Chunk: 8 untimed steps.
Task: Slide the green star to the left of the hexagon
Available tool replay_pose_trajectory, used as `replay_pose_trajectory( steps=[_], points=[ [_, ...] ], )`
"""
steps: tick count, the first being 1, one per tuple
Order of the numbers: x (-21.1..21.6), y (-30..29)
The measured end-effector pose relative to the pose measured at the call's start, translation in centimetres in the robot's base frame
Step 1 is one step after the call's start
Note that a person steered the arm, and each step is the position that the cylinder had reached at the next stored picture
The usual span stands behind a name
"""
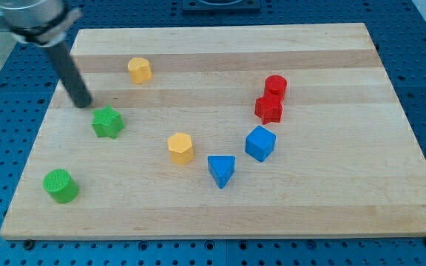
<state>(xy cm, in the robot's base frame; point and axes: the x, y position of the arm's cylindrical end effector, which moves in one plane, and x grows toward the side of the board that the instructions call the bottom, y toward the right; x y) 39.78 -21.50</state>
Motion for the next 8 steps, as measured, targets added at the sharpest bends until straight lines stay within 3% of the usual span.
replay_pose_trajectory(
  steps=[2, 3, 4, 6, 8],
  points=[
    [6.6, -2.0],
    [1.2, -2.3],
    [-0.2, 4.7],
    [8.4, -2.9],
    [9.3, -1.6]
  ],
)
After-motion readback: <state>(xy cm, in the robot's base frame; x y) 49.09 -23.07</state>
